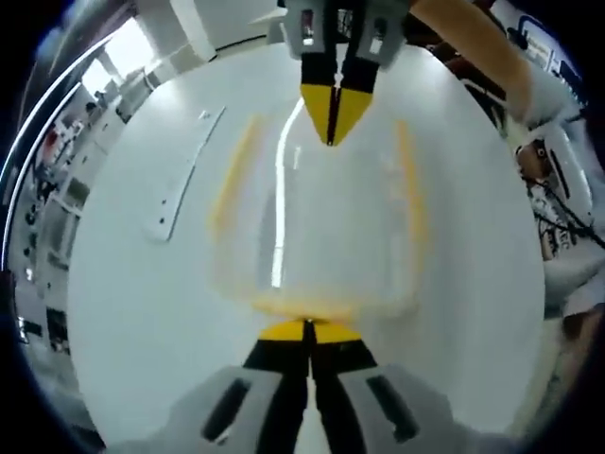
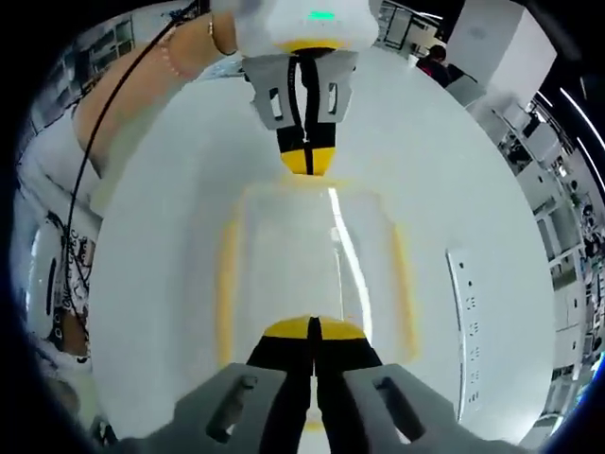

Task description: Snap each plastic latch of the storage box into its locked position after aligning the lid with the box until every specified latch is closed and the lid sits flush.

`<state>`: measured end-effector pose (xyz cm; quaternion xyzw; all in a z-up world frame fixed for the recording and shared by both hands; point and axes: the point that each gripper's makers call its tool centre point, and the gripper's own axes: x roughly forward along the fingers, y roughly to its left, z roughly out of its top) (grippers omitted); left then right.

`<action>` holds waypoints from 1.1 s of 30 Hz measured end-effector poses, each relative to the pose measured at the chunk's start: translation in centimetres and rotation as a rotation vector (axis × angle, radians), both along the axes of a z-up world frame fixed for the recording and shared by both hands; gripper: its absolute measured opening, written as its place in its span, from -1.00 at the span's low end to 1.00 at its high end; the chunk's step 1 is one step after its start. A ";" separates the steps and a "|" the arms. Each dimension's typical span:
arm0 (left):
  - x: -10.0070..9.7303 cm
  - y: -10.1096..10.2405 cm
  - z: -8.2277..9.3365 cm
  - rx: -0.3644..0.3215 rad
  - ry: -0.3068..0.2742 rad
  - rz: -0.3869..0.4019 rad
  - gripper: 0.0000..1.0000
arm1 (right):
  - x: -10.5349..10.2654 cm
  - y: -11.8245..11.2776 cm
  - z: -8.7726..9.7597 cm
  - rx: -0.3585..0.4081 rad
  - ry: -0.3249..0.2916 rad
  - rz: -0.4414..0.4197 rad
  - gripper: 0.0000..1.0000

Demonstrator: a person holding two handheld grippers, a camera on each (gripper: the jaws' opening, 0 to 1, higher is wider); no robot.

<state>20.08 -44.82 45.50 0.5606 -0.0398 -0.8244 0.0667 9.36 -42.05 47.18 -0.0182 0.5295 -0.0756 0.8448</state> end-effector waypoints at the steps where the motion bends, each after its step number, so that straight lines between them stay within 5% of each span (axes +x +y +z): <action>1: 0.1 0.0 0.0 -0.003 -0.009 -0.002 -1.00 | 0.1 0.0 0.0 0.003 0.001 0.002 -1.00; 16: 0.6 0.1 -0.1 0.021 0.028 -0.006 -1.00 | 0.6 -0.2 0.3 -0.005 0.003 0.024 -1.00; 17: 0.2 0.1 -0.1 0.013 0.048 -0.058 -1.00 | 0.7 -0.3 0.3 -0.007 0.001 0.025 -1.00; 27: 0.4 0.4 -0.9 0.066 0.125 -0.029 -1.00 | 0.7 -0.8 0.1 0.002 -0.033 0.014 -1.00; 30: 0.8 -1.3 1.7 -0.021 0.164 0.058 -1.00 | 0.7 -0.7 0.2 -0.020 -0.064 0.027 -1.00; 31: 1.3 -2.3 2.5 -0.085 0.154 0.074 -1.00 | 0.7 -0.8 0.2 -0.026 -0.071 0.035 -1.00; 33: 2.0 -2.1 2.9 -0.092 0.099 0.089 -1.00 | 0.8 -0.8 0.3 -0.047 -0.077 0.085 -1.00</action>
